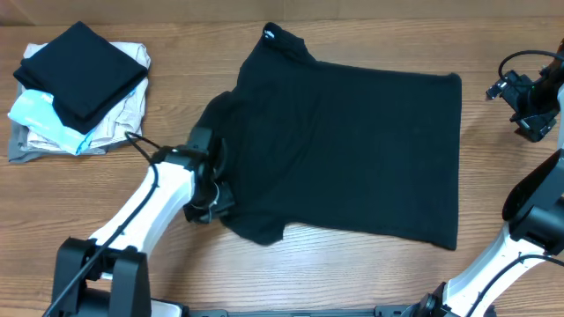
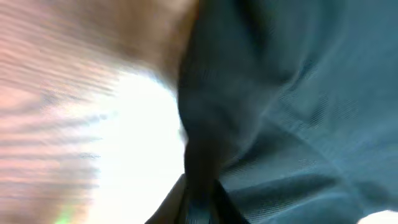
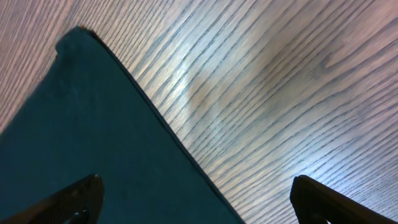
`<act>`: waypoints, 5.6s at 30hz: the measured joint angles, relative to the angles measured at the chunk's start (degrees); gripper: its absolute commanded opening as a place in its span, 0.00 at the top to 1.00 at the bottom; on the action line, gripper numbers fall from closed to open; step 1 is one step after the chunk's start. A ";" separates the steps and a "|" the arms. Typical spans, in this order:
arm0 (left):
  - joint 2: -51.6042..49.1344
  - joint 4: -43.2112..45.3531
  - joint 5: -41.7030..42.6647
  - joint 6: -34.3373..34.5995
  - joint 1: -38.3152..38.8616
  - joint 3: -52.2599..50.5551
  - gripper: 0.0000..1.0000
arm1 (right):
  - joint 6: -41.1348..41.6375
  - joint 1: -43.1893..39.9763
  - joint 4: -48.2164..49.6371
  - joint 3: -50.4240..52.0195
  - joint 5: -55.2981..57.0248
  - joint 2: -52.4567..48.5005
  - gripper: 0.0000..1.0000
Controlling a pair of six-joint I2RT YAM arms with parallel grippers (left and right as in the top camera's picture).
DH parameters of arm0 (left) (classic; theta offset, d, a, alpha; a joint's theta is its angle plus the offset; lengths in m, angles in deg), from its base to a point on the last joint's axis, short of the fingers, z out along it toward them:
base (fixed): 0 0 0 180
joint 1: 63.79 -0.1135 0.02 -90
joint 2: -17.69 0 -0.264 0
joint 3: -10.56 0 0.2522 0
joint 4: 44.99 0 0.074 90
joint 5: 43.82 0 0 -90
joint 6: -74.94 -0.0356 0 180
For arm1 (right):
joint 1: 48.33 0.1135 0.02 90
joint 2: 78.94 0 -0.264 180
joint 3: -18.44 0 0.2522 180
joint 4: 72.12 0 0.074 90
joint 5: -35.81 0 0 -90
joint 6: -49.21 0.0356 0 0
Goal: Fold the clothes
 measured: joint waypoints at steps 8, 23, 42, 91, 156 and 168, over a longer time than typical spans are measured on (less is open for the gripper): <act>0.04 -1.92 -1.49 -0.76 -0.68 0.33 0.80 | 0.04 0.00 -0.02 0.00 0.00 0.00 0.00; 0.02 -8.09 -3.41 -6.43 -0.68 0.33 0.65 | 0.02 0.00 -0.02 0.00 0.02 0.00 0.00; 0.02 0.52 1.95 -7.96 8.20 -2.40 0.49 | 0.02 0.00 -0.02 0.00 0.02 0.00 0.00; -3.50 9.62 7.87 -7.65 14.88 -6.27 0.96 | 0.02 0.00 0.00 0.00 0.00 0.00 0.00; -3.69 7.21 -12.85 -25.68 38.14 -0.96 0.47 | 0.00 0.00 0.00 0.00 0.02 0.00 0.00; -7.78 6.82 -13.84 -25.66 38.14 -0.96 0.53 | 0.02 0.00 -0.02 0.00 0.02 0.00 0.00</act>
